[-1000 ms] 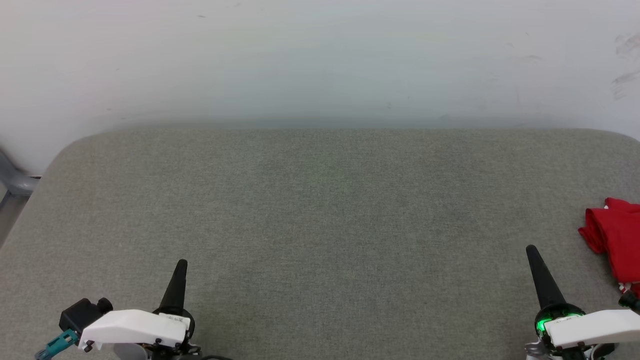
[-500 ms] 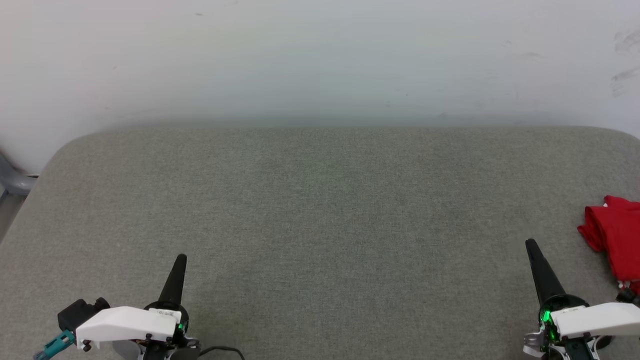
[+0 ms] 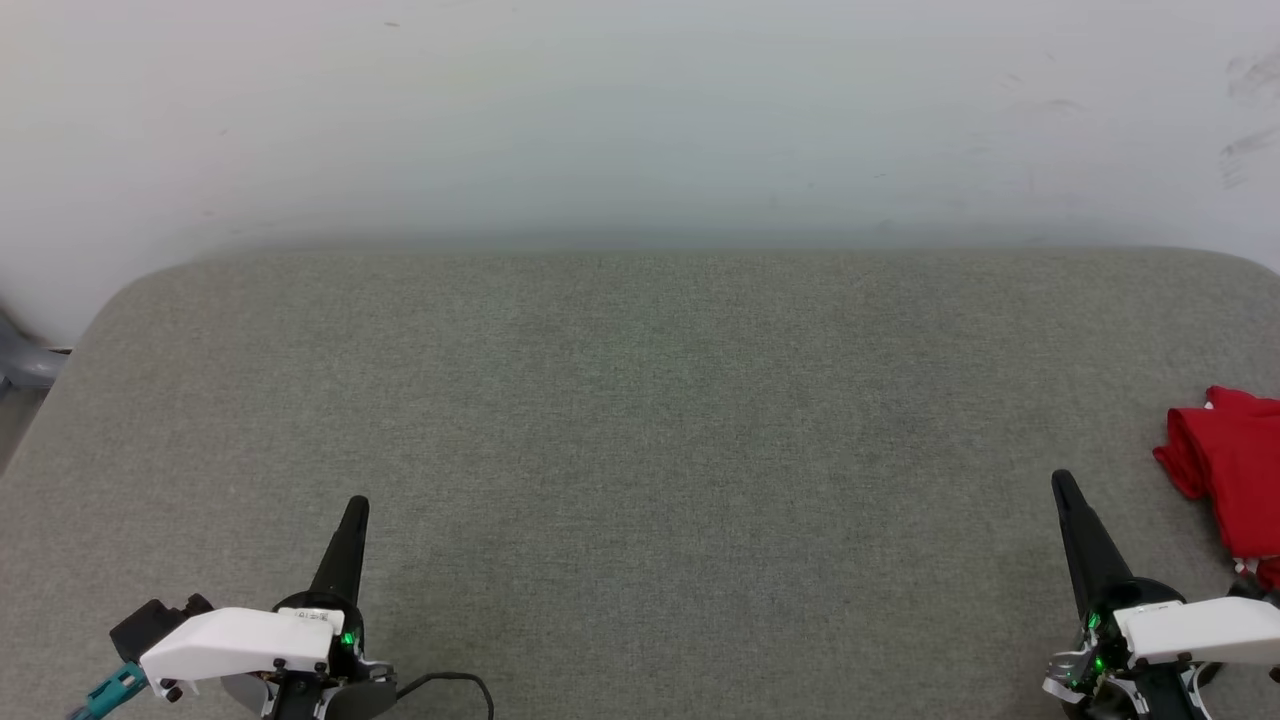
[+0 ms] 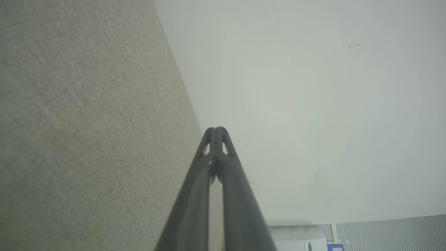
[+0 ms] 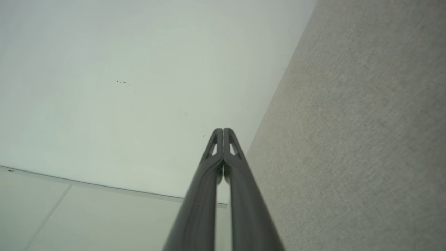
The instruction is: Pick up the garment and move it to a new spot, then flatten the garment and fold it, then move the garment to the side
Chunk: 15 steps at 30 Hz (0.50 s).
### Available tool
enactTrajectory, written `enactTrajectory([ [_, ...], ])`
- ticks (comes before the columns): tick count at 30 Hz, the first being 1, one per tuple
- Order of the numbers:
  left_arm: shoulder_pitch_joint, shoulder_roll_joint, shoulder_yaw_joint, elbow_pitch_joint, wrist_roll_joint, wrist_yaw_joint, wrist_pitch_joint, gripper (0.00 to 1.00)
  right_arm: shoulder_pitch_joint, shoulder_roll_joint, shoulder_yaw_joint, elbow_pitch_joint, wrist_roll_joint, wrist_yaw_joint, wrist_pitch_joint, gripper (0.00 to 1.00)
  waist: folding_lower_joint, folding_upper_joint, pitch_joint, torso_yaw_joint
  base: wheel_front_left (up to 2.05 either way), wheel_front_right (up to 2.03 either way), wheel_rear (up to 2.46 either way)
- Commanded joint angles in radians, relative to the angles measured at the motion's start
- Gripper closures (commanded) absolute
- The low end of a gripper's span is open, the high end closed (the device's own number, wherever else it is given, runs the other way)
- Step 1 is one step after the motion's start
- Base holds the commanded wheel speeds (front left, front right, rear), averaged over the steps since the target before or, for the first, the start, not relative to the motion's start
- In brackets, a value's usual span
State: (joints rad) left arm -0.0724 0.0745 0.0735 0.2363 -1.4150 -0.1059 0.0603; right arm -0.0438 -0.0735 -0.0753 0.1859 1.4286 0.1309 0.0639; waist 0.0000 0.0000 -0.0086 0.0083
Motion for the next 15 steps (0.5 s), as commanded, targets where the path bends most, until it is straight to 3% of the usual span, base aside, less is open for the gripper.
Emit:
enactTrajectory([
  [1, -0.023, -0.005, 0.007, 0.000, -0.019, -0.008, 0.007, 1.00, -0.025, -0.004, -0.001, 0.002, 0.021, 0.000, 0.004, 1.00, 0.0000, 0.0000, 0.000, 0.000, 0.00, 0.00, 0.00],
  [15, -0.034, -0.015, 0.026, 0.005, -0.115, -0.020, 0.034, 1.00, -0.047, 0.000, -0.006, 0.034, 0.124, 0.000, 0.017, 1.00, 0.0000, 0.0000, 0.006, -0.004, 0.00, 0.00, 0.00],
])
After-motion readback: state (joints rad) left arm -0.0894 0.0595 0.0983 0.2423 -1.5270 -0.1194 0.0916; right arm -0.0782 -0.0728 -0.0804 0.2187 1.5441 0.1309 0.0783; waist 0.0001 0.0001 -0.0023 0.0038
